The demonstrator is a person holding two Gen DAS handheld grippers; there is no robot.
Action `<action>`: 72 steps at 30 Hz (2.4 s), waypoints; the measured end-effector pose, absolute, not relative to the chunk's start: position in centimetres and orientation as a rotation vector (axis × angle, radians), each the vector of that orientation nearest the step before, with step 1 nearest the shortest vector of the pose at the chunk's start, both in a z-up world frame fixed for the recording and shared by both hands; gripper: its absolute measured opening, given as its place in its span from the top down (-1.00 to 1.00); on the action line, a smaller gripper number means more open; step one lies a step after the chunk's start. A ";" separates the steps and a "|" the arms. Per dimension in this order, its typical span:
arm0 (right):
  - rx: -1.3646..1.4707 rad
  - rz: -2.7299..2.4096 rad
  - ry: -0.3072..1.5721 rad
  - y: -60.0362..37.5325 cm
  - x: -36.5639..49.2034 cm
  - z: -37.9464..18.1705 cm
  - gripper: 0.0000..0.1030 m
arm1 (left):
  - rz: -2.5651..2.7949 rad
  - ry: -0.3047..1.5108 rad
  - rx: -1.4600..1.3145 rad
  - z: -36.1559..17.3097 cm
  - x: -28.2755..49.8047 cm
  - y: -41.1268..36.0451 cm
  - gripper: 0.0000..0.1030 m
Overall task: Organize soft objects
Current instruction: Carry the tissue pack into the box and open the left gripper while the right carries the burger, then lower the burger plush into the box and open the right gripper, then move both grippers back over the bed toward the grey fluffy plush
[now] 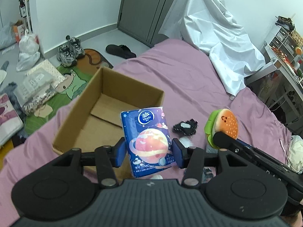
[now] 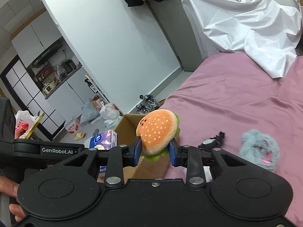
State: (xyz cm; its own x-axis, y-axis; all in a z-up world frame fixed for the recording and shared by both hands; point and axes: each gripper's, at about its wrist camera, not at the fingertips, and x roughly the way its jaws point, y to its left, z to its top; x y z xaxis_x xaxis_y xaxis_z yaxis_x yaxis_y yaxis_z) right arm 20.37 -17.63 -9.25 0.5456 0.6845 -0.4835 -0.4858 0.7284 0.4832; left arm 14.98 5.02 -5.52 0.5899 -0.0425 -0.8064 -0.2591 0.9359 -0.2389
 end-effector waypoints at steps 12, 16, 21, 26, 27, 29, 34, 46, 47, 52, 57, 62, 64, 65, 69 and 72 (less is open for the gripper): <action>0.345 0.735 0.690 -13.8 22.8 -9.8 0.42 | 0.123 0.895 -0.329 -6.0 17.9 9.3 0.03; 0.359 0.742 0.687 -12.9 23.4 -10.2 0.42 | 0.087 0.885 -0.311 -6.5 19.1 10.8 0.03; 0.366 0.757 0.674 -12.0 24.0 -10.4 0.42 | 0.070 0.877 -0.286 -7.4 19.6 11.8 0.03; 0.377 0.768 0.681 -10.8 24.7 -11.1 0.42 | 0.061 0.889 -0.294 -8.7 20.5 12.6 0.02; 0.374 0.773 0.686 -10.6 24.7 -11.4 0.42 | 0.064 0.885 -0.291 -8.9 20.6 12.8 0.01; 0.370 0.779 0.695 -10.3 24.7 -11.8 0.42 | 0.078 0.880 -0.278 -9.3 21.0 12.9 0.00; 0.375 0.779 0.719 -9.4 25.2 -12.8 0.42 | 0.080 0.857 -0.281 -10.2 21.4 13.5 -0.15; 0.347 0.765 0.724 -8.5 25.2 -13.8 0.14 | 0.130 0.837 -0.293 -9.9 21.4 14.0 -0.33; 0.353 0.769 0.731 -8.6 25.1 -13.8 0.12 | 0.131 0.837 -0.290 -9.9 21.4 13.9 -0.34; 0.363 0.753 0.748 -9.1 25.2 -13.5 -0.03 | 0.164 0.849 -0.283 -10.0 21.3 13.6 -0.47; 0.312 0.685 0.737 -9.9 24.0 -12.3 -0.63 | 0.197 0.858 -0.306 -9.9 20.7 13.4 -0.64; 0.264 0.632 0.735 -10.9 23.0 -11.2 -0.77 | 0.242 0.843 -0.311 -9.4 19.9 12.9 -0.72; 0.246 0.612 0.725 -11.4 22.3 -10.5 -0.86 | 0.246 0.841 -0.319 -9.1 19.5 12.7 -0.74; 0.240 0.605 0.718 -11.6 22.1 -10.3 -0.94 | 0.242 0.845 -0.325 -8.9 19.2 12.6 -0.75; 0.222 0.586 0.690 -12.5 21.2 -9.1 -1.00 | 0.218 0.852 -0.336 -8.1 18.6 12.0 -0.76; 0.223 0.584 0.682 -13.3 20.6 -8.8 -1.00 | 0.168 0.849 -0.323 -7.4 18.2 11.4 -0.76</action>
State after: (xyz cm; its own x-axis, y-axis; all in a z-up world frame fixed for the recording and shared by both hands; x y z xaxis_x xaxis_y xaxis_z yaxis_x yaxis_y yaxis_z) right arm 20.64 -13.32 -8.75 0.6253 0.5746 -0.5281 -0.4334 0.8184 0.3774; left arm 18.20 11.35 -7.36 0.6512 0.0172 -0.7587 -0.2727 0.9383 -0.2128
